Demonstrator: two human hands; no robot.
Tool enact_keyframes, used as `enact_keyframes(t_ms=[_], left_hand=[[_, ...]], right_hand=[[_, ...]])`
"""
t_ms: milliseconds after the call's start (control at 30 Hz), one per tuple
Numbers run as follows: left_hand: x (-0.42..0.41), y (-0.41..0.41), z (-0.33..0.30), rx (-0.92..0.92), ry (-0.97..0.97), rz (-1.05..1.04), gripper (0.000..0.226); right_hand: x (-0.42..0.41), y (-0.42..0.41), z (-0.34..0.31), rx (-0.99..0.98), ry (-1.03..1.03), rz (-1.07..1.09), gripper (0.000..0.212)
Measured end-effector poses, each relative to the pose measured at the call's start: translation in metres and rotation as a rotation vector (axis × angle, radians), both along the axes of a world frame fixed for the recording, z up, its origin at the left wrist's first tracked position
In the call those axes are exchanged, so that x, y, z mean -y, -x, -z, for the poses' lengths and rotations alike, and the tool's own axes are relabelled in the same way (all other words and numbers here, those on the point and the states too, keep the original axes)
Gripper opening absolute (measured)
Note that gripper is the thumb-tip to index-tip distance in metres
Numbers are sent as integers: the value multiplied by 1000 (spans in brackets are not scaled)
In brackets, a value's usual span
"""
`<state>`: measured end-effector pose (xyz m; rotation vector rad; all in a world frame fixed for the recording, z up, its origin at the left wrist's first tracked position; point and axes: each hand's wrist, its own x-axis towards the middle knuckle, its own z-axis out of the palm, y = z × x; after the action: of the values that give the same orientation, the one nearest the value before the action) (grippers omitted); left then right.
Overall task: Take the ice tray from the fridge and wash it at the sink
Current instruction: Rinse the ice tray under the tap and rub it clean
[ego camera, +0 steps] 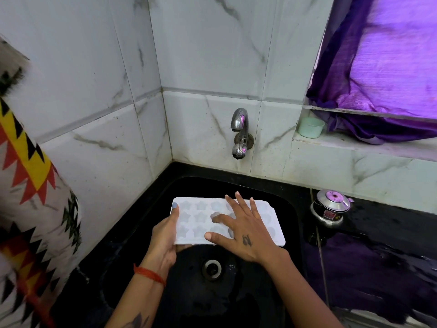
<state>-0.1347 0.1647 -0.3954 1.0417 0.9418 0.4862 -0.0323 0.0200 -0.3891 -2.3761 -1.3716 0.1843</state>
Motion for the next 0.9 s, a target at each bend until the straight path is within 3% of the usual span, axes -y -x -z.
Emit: enact_keyframes(t_ms=[900], left_hand=[[2, 1, 0, -4, -4, 12, 41]], right_hand=[[3, 1, 2, 2, -5, 8, 79]])
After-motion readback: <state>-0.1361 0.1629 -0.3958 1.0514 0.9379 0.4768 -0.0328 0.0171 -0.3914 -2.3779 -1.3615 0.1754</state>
